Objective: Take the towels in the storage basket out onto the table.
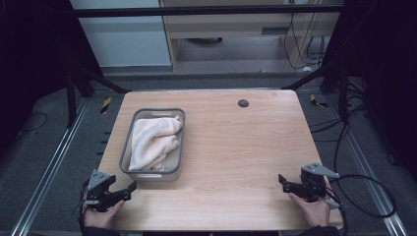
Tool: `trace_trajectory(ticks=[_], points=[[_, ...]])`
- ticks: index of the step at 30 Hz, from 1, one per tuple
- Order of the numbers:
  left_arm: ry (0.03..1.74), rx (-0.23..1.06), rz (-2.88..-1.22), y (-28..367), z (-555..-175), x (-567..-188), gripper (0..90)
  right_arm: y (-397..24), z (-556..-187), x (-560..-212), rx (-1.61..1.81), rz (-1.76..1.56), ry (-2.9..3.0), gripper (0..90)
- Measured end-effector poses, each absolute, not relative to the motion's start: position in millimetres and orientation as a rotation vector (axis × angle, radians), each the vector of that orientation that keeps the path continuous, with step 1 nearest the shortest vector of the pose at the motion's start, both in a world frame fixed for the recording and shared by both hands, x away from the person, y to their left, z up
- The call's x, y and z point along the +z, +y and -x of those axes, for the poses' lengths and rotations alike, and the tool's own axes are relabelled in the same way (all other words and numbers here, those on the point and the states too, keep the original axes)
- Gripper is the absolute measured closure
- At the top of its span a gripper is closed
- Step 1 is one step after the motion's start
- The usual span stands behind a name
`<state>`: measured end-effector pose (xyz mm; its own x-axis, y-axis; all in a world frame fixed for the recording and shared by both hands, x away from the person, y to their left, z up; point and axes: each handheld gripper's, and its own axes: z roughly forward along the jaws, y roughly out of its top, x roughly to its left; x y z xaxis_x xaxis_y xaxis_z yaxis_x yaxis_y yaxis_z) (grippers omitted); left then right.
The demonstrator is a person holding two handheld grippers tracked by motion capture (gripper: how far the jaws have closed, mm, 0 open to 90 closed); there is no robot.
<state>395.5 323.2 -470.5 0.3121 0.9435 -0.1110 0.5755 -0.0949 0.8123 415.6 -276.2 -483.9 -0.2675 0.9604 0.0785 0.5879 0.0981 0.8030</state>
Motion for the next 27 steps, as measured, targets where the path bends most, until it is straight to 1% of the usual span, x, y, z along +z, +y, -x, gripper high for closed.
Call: trace_trajectory(ticks=[7,12,17,27], points=[[1.383,0.535,-1.743,325.0,-390.9,-464.1,17.0,-272.6,-411.2,-483.1,1.062,-1.483,1.923,11.7],[1.379,0.553,-1.716,328.0,-390.0,-456.4,17.7,-270.3,-410.6,-482.7,1.065,-1.463,1.917,12.1],[1.361,0.597,-1.690,330.0,-389.0,-447.6,18.3,-270.0,-410.2,-483.4,1.048,-1.445,1.917,11.5],[1.338,0.600,-1.683,329.2,-391.3,-432.8,18.8,-269.7,-411.4,-484.7,1.013,-1.431,1.928,10.7]])
